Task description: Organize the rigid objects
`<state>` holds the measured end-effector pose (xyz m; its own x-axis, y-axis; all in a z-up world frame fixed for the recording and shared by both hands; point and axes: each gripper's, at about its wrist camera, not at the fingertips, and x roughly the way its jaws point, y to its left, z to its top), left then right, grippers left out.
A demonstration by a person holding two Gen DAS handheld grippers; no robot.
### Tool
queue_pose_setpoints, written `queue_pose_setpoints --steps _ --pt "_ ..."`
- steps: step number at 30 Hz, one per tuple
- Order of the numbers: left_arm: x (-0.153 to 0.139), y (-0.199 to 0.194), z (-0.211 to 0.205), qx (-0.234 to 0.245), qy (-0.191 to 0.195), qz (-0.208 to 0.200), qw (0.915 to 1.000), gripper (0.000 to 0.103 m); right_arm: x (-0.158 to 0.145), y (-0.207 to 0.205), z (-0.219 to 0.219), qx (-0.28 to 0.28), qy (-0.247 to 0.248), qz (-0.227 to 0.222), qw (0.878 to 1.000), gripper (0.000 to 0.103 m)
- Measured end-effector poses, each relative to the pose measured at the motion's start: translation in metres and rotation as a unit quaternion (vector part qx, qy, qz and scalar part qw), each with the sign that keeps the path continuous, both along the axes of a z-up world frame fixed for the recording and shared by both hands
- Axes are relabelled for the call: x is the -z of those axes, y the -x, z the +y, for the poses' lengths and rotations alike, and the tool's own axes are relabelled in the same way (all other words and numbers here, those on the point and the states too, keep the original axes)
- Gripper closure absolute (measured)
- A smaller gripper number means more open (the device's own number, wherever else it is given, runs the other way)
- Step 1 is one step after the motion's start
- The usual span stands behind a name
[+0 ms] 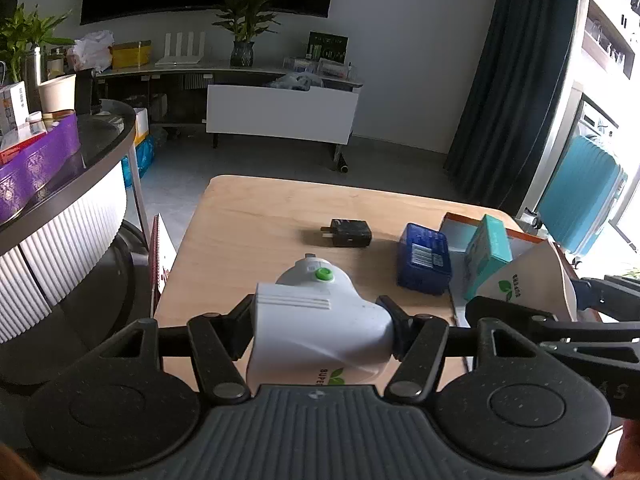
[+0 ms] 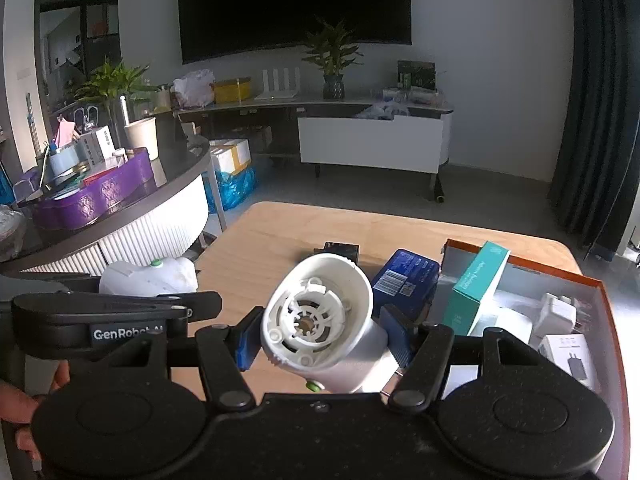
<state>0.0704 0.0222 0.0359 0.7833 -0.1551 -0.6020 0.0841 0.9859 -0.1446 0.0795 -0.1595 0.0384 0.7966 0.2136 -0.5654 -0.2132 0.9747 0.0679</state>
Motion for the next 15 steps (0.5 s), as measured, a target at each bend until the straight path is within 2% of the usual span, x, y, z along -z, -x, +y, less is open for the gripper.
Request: queue_pose_setpoints --steps 15 --pt "-0.006 0.027 -0.018 0.010 0.000 -0.009 0.9999 0.039 -0.013 0.030 -0.016 0.025 -0.006 -0.018 0.999 0.027"
